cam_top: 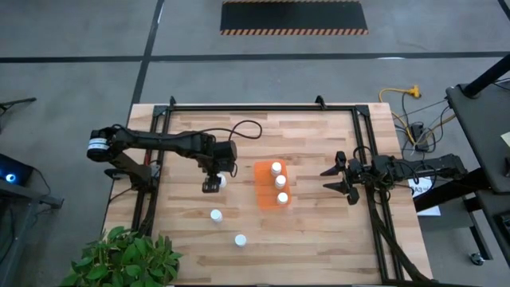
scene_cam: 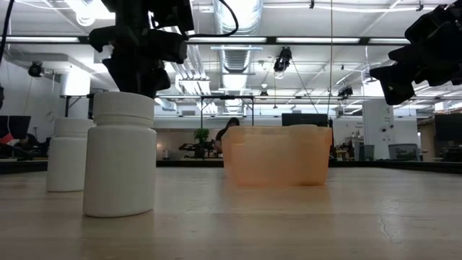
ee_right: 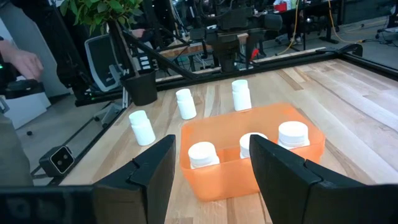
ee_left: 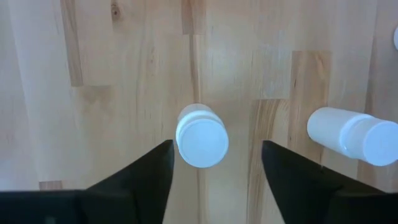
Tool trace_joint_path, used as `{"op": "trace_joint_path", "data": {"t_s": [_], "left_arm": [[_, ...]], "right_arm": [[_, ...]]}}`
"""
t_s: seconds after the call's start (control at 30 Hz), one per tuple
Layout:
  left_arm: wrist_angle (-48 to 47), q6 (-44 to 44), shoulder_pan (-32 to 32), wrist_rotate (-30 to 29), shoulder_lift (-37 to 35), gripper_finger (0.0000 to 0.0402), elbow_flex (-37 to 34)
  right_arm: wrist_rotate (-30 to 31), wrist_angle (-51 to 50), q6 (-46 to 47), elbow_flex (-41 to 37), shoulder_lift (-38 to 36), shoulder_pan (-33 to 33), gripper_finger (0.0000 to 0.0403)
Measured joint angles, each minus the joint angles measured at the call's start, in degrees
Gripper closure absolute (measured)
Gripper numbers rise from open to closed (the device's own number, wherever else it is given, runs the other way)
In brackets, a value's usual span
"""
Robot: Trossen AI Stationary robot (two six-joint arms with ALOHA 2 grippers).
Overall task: Pick and place pill bottles into a basket
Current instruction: Put the top white pill bottle into the orange bin
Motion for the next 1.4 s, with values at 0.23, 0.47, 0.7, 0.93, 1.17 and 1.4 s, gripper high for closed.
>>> {"op": "trace_joint_path", "data": {"t_s": [0.23, 0.47, 0.7, 0.93, 1.17, 1.4], "left_arm": [[0.0, 0.0, 0.0, 0.0, 0.0, 0.0150, 0.0], [2.4, 0.0, 0.0, 0.0, 0.0, 0.0149, -0.3], [3.9, -0.1, -0.1, 0.0, 0.0, 0.0149, -2.6], [6.2, -0.1, 0.0, 0.0, 0.0, 0.0149, -7.0], [7.3, -0.2, 0.0, 0.1, 0.1, 0.0149, -8.1], [9.0, -0.2, 0.0, 0.1, 0.1, 0.0149, -8.0]], "right_arm": [[0.0, 0.0, 0.0, 0.0, 0.0, 0.0, 0.0209], [0.0, 0.0, 0.0, 0.0, 0.0, 0.0, 0.0209], [0.0, 0.0, 0.0, 0.0, 0.0, 0.0, 0.0209], [0.0, 0.0, 0.0, 0.0, 0.0, 0.0, 0.0209], [0.0, 0.0, 0.0, 0.0, 0.0, 0.0, 0.0209], [0.0, 0.0, 0.0, 0.0, 0.0, 0.0, 0.0209]]}}
